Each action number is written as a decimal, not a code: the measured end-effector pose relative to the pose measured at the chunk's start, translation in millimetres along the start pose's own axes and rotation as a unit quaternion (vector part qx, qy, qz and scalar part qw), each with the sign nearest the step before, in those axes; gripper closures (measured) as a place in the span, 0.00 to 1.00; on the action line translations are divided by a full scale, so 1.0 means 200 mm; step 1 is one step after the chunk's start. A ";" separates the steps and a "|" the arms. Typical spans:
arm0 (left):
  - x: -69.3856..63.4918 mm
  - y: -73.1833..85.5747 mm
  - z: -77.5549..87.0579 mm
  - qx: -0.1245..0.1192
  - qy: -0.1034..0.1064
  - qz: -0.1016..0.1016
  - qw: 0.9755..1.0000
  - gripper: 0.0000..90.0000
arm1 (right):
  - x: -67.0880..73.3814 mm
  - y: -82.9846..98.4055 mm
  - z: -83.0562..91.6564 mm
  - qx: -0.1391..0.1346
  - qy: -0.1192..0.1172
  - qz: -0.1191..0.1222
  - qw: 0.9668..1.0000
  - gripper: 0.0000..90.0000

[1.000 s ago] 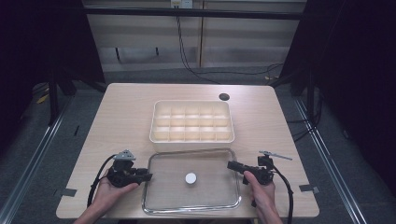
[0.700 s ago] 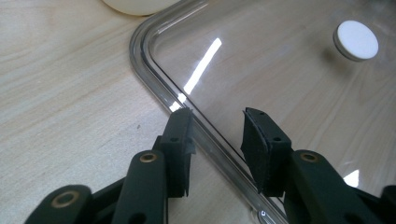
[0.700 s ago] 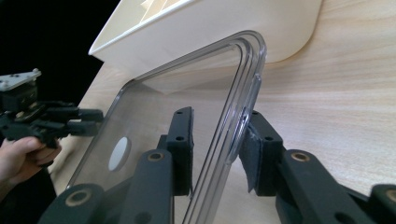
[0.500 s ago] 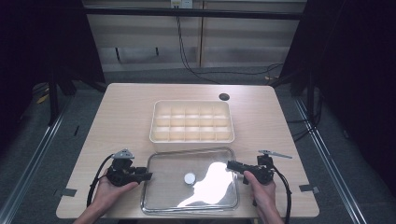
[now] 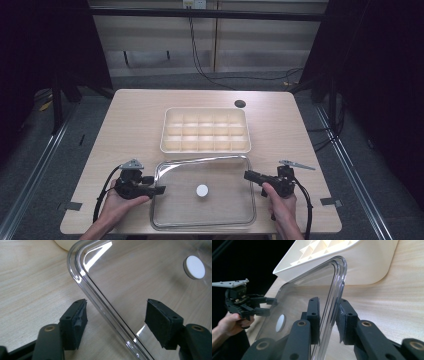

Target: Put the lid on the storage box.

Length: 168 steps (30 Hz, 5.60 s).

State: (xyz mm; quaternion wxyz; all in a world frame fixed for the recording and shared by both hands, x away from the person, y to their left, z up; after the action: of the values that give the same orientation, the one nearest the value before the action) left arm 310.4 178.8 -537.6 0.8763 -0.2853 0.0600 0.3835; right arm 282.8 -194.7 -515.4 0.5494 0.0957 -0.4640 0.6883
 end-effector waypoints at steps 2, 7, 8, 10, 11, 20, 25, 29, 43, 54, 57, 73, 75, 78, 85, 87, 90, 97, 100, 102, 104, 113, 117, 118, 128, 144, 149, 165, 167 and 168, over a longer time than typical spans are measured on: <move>-0.01 0.00 0.00 0.001 0.000 0.001 1.000 0.32 | 0.01 -0.01 0.00 -0.002 -0.001 0.003 1.000 0.82; -0.01 0.00 0.00 0.003 0.017 0.002 1.000 0.34 | 0.03 -0.01 -0.01 -0.003 -0.001 0.010 1.000 0.82; -0.01 0.00 0.00 0.004 0.025 0.002 1.000 0.36 | 0.03 -0.01 -0.01 -0.001 0.000 0.008 1.000 0.82; -0.02 0.00 0.00 0.004 0.041 0.010 0.999 0.38 | 0.02 -0.01 -0.01 0.000 0.002 0.008 1.000 0.82; -0.02 0.00 0.00 0.005 0.047 0.008 0.999 0.40 | 0.02 -0.01 -0.01 0.001 0.004 0.007 1.000 0.82; -0.04 -0.01 0.06 -0.027 0.067 0.001 0.997 0.52 | 0.01 0.00 0.00 0.004 0.012 0.005 1.000 0.81; -0.04 -0.02 0.08 -0.040 0.061 -0.002 0.997 0.55 | 0.01 0.00 -0.01 0.006 0.022 0.016 1.000 0.80; -0.05 -0.02 0.09 -0.046 0.060 -0.002 0.997 0.56 | 0.02 0.00 -0.01 0.007 0.024 0.018 1.000 0.79; -0.07 -0.05 0.15 -0.071 0.044 -0.018 0.996 0.62 | 0.05 -0.03 0.03 0.001 0.039 0.041 0.998 0.78; -0.09 -0.06 0.18 -0.093 0.036 -0.027 0.995 0.64 | 0.08 -0.05 0.06 -0.015 0.046 0.054 0.997 0.79; -0.10 -0.07 0.20 -0.100 0.037 -0.027 0.994 0.65 | 0.09 -0.06 0.06 -0.018 0.049 0.055 0.997 0.79; -0.08 -0.11 0.26 -0.127 0.040 -0.012 0.991 0.73 | 0.13 -0.12 0.08 -0.036 0.048 0.063 0.996 0.80; -0.08 -0.11 0.27 -0.128 0.041 -0.013 0.991 0.73 | 0.13 -0.12 0.07 -0.037 0.047 0.062 0.996 0.80; -0.08 -0.12 0.28 -0.134 0.041 -0.014 0.990 0.74 | 0.14 -0.13 0.08 -0.040 0.045 0.063 0.996 0.80; -0.08 -0.14 0.30 -0.135 0.035 -0.014 0.990 0.75 | 0.15 -0.14 0.09 -0.042 0.047 0.063 0.996 0.80; -0.08 -0.15 0.30 -0.138 0.034 -0.013 0.990 0.76 | 0.15 -0.15 0.09 -0.042 0.049 0.064 0.996 0.80; -0.09 -0.17 0.33 -0.142 0.037 -0.016 0.989 0.76 | 0.15 -0.15 0.10 -0.041 0.050 0.064 0.996 0.80; -0.06 -0.22 0.37 -0.149 0.036 -0.017 0.988 0.77 | 0.15 -0.23 0.08 -0.039 0.055 0.078 0.995 0.79; -0.04 -0.23 0.38 -0.153 0.037 -0.010 0.988 0.77 | 0.17 -0.26 0.08 -0.041 0.054 0.081 0.994 0.79; -0.03 -0.24 0.38 -0.152 0.038 -0.009 0.988 0.77 | 0.17 -0.27 0.08 -0.042 0.054 0.085 0.994 0.79; -0.04 -0.24 0.38 -0.154 0.037 -0.010 0.987 0.77 | 0.17 -0.27 0.08 -0.049 0.053 0.083 0.994 0.79; -0.07 -0.26 0.37 -0.154 0.033 -0.018 0.987 0.77 | 0.17 -0.27 0.12 -0.059 0.057 0.083 0.993 0.79; -0.06 -0.30 0.39 -0.162 0.035 -0.013 0.986 0.77 | 0.17 -0.32 0.13 -0.068 0.058 0.084 0.992 0.79; -0.05 -0.32 0.40 -0.164 0.035 -0.014 0.986 0.77 | 0.17 -0.32 0.13 -0.069 0.057 0.082 0.993 0.79; -0.05 -0.43 0.45 -0.177 0.026 -0.017 0.984 0.77 | 0.18 -0.44 0.18 -0.086 0.055 0.085 0.991 0.79; -0.02 -0.57 0.59 -0.194 0.014 -0.024 0.981 0.77 | 0.26 -0.63 0.21 -0.100 0.053 0.098 0.989 0.79; -0.01 -0.62 0.61 -0.197 0.012 -0.021 0.980 0.76 | 0.26 -0.69 0.21 -0.102 0.055 0.099 0.988 0.79; 0.02 -0.76 0.62 -0.202 0.012 -0.019 0.979 0.77 | 0.20 -0.80 0.21 -0.112 0.047 0.080 0.989 0.78; 0.03 -0.76 0.61 -0.199 0.010 -0.021 0.980 0.77 | 0.19 -0.81 0.21 -0.113 0.046 0.079 0.989 0.78; 0.03 -0.77 0.61 -0.201 0.013 -0.017 0.979 0.77 | 0.19 -0.82 0.21 -0.110 0.048 0.077 0.990 0.78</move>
State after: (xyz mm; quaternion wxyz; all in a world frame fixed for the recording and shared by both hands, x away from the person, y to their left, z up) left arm 409.3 166.4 -368.9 0.8065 -0.4619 -0.0116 0.3689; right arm 391.2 -206.1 -381.8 0.5236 -0.0345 -0.5162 0.6769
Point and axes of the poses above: each handheld gripper's, and its own axes: z roughly backward along the jaws, y roughly out of its underside, x roughly to its left, the point moved 6 cm from there along -z, roughly forward along the jaws, and after that the axes turned 15 degrees about x, right-handed, at the moved point
